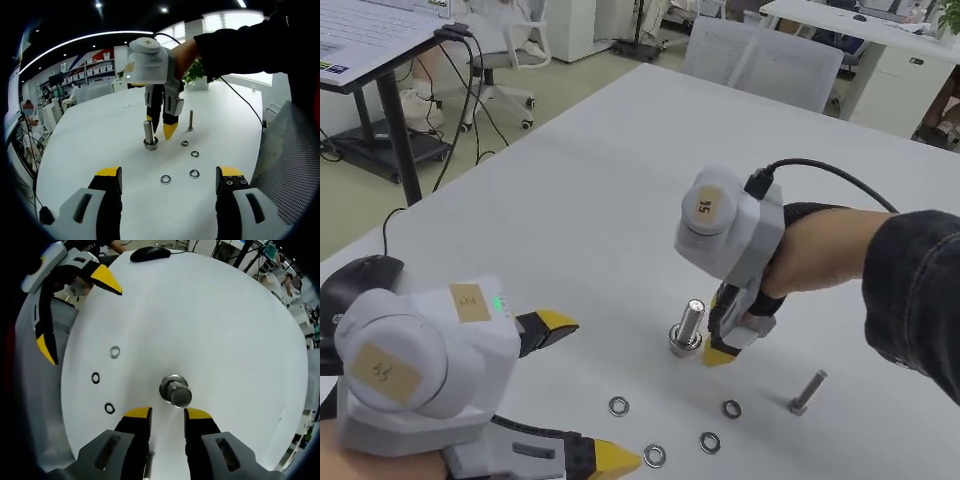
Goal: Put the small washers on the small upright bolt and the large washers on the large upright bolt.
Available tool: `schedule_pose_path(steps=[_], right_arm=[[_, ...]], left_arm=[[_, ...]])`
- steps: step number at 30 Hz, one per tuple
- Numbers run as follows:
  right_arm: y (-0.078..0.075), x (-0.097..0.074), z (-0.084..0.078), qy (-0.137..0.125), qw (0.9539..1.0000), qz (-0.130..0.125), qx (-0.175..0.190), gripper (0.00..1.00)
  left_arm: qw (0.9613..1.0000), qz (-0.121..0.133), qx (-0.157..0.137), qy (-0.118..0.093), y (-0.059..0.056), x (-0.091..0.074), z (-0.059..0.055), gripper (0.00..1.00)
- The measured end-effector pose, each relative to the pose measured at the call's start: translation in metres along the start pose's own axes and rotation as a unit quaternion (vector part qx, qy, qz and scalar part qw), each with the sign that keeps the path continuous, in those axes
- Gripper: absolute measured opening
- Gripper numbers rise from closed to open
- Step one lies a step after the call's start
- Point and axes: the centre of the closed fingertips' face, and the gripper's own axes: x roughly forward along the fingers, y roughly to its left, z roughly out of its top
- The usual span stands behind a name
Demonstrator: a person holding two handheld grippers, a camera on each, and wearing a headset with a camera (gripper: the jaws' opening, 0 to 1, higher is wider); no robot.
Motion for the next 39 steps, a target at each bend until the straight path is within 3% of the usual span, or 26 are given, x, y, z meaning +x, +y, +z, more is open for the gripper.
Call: schedule_pose_path(steps=[10, 24, 39], right_arm=[[0.009, -0.002, -0.008, -0.001, 1.0000, -0.001, 0.005, 0.27], [0.034, 0.003, -0.026, 0.003, 0.9998, 0.013, 0.016, 0.26], [0.050, 0.008, -0.027, 0.007, 0.9996, 0.021, 0.018, 0.25]], left_arm=[[1.0000, -0.001, 0.004, 0.001, -0.001, 0.000, 0.002, 0.76], [0.9999, 0.000, 0.012, -0.001, -0.003, -0.002, 0.006, 0.76], [0.9998, 0.003, 0.017, -0.005, -0.003, -0.006, 0.010, 0.76]])
